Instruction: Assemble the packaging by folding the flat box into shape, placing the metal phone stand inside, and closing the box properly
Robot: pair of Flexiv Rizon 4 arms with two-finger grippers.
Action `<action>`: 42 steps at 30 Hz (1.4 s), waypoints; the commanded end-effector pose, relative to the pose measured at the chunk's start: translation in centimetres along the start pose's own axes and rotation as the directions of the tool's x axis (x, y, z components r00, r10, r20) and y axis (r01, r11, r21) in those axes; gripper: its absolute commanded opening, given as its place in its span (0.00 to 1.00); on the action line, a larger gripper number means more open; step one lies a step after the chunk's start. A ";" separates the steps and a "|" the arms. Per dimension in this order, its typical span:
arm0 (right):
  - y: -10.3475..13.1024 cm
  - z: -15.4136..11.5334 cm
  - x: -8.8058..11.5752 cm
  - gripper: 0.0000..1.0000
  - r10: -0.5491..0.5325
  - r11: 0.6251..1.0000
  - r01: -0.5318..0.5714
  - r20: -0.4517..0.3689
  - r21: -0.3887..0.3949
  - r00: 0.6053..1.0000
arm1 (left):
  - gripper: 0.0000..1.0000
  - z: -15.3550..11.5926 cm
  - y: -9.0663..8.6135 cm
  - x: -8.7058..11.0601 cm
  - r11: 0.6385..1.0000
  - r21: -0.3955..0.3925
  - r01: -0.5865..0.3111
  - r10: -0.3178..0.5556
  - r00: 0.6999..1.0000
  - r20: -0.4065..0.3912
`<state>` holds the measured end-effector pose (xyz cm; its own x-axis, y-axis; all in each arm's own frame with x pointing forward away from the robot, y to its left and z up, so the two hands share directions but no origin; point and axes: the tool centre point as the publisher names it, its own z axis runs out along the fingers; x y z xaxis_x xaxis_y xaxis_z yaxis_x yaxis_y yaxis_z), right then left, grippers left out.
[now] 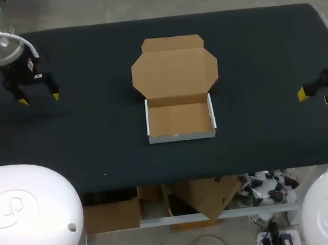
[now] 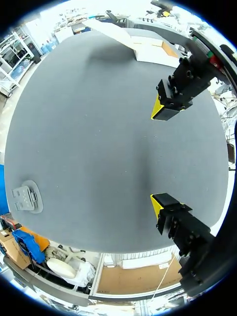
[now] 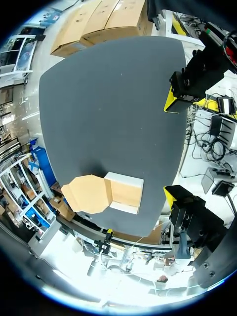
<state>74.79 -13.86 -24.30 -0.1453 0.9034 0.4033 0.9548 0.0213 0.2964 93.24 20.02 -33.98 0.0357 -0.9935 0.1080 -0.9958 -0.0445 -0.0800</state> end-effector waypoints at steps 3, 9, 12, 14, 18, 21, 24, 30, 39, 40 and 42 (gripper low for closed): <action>-0.1 -0.1 0.0 1.00 0.000 1.000 0.000 0.000 -0.001 1.000 | 1.00 -0.3 -0.3 0.0 1.000 -0.024 0.001 -0.001 1.000 0.005; -0.1 -0.1 0.0 1.00 0.000 1.000 0.000 0.000 -0.001 1.000 | 1.00 -0.3 -0.3 0.0 1.000 -0.024 0.001 -0.001 1.000 0.005; -0.1 -0.1 0.0 1.00 0.000 1.000 0.000 0.000 -0.001 1.000 | 1.00 -0.3 -0.3 0.0 1.000 -0.024 0.001 -0.001 1.000 0.005; -0.1 -0.1 0.0 1.00 0.000 1.000 0.000 0.000 -0.001 1.000 | 1.00 -0.3 -0.3 0.0 1.000 -0.024 0.001 -0.001 1.000 0.005; -0.1 -0.1 0.0 1.00 0.000 1.000 0.000 0.000 -0.001 1.000 | 1.00 -0.3 -0.3 0.0 1.000 -0.024 0.001 -0.001 1.000 0.005; -0.1 -0.1 0.0 1.00 0.000 1.000 0.000 0.000 -0.001 1.000 | 1.00 -0.3 -0.3 0.0 1.000 -0.024 0.001 -0.001 1.000 0.005; -0.1 -0.1 0.0 1.00 0.000 1.000 0.000 0.000 -0.001 1.000 | 1.00 -0.3 -0.3 0.0 1.000 -0.024 0.001 -0.001 1.000 0.005; -0.1 -0.1 0.0 1.00 0.000 1.000 0.000 0.000 -0.001 1.000 | 1.00 0.0 -0.7 -0.1 1.000 -0.022 0.001 -0.001 1.000 0.013; -0.1 -0.1 0.0 1.00 0.000 1.000 0.000 0.000 -0.001 1.000 | 1.00 1.3 -2.8 -0.5 1.000 -0.021 -0.001 0.001 1.000 0.026; -0.1 -0.1 0.0 1.00 0.000 1.000 0.000 0.000 -0.001 1.000 | 1.00 1.5 -3.1 -0.7 1.000 -0.020 0.003 -0.003 0.999 0.040; -0.1 -0.1 0.0 1.00 0.000 1.000 0.000 0.000 -0.001 1.000 | 1.00 1.9 -3.6 -1.0 1.000 -0.023 0.005 -0.004 0.999 0.041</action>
<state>74.83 -13.85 -24.33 -0.1453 0.9035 0.4031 0.9549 0.0215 0.2961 95.73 21.04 -34.93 0.0410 -0.9966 0.0720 -0.9959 -0.0466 -0.0776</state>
